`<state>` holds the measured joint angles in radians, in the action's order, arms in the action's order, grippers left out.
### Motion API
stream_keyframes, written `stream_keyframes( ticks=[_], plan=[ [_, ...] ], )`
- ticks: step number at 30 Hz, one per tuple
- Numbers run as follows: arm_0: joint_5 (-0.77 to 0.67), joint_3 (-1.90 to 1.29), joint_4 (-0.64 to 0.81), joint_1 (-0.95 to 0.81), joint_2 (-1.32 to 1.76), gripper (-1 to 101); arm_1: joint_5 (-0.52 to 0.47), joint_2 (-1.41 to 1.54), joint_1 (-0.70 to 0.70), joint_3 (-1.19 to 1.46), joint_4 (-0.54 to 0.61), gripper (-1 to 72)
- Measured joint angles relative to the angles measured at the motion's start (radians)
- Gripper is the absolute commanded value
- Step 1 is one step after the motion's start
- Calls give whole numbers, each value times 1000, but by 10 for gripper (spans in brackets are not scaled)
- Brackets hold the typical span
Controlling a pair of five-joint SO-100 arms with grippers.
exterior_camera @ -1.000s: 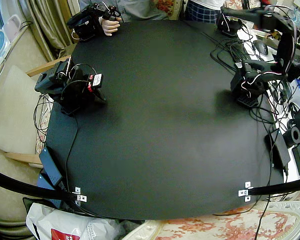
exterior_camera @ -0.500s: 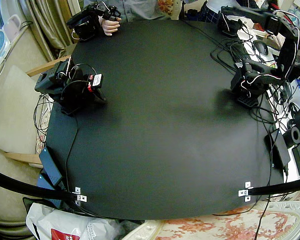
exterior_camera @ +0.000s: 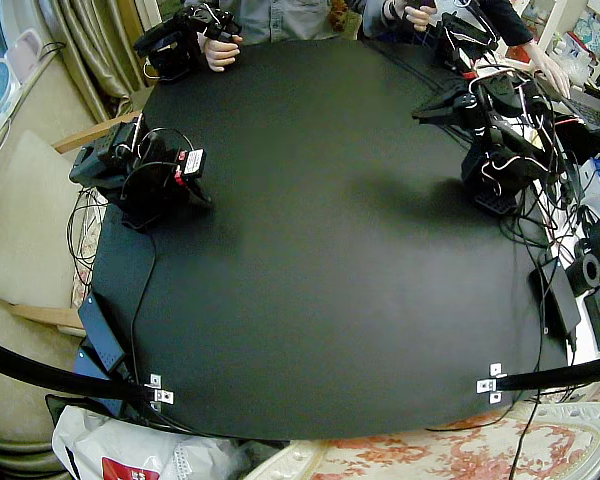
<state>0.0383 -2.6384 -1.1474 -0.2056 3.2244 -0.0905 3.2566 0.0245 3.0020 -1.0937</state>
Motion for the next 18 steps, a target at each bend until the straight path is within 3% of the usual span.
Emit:
stream_keyframes(
  ticks=[9, 18],
  plan=[
    [-12, -472, 110, 75, -2, 0, 2, -2, 0, 0, 0, -3],
    [-9, -485, 115, 77, -3, 0, 2, -2, 0, 0, 0, -3]
  ],
)
